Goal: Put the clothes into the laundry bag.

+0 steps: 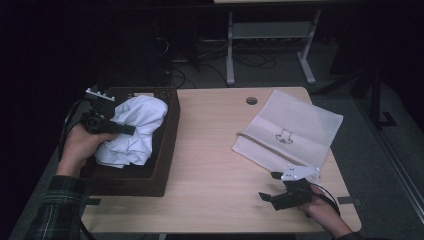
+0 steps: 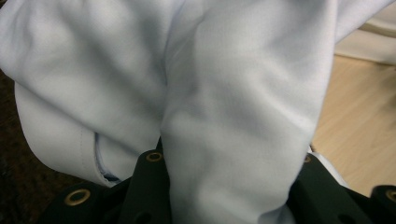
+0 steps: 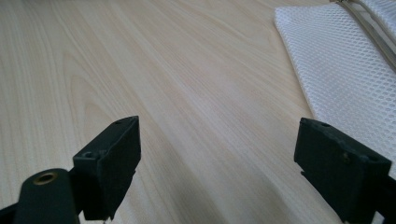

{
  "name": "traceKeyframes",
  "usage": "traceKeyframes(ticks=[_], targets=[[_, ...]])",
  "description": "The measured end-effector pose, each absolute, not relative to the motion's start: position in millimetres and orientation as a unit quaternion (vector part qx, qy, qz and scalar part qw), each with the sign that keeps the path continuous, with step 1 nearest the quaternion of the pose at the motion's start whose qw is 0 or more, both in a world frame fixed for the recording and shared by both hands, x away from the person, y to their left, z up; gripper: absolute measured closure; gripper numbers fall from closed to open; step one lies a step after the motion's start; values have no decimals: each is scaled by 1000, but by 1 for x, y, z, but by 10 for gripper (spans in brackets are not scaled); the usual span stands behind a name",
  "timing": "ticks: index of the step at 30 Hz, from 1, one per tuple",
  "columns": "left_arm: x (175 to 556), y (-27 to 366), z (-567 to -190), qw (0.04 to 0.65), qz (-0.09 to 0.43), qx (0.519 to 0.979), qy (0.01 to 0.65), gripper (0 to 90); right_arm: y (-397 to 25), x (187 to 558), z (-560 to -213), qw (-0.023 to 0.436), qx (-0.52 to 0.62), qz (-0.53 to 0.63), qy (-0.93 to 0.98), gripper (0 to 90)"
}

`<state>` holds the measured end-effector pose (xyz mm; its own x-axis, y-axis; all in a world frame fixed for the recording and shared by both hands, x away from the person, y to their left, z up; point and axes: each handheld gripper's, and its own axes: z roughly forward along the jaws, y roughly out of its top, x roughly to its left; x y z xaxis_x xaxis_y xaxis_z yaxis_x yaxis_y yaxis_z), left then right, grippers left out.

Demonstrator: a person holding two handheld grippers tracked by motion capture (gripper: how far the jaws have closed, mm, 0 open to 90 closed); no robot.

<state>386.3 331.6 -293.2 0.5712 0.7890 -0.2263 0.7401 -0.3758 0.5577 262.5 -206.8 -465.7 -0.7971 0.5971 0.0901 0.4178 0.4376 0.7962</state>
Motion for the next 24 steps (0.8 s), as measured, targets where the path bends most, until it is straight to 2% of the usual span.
traceKeyframes(ticks=[24], targets=[[368, 254, -277, 342, 23, 864, 369, 656, -207, 262, -465, 104, 300, 439, 841, 136]])
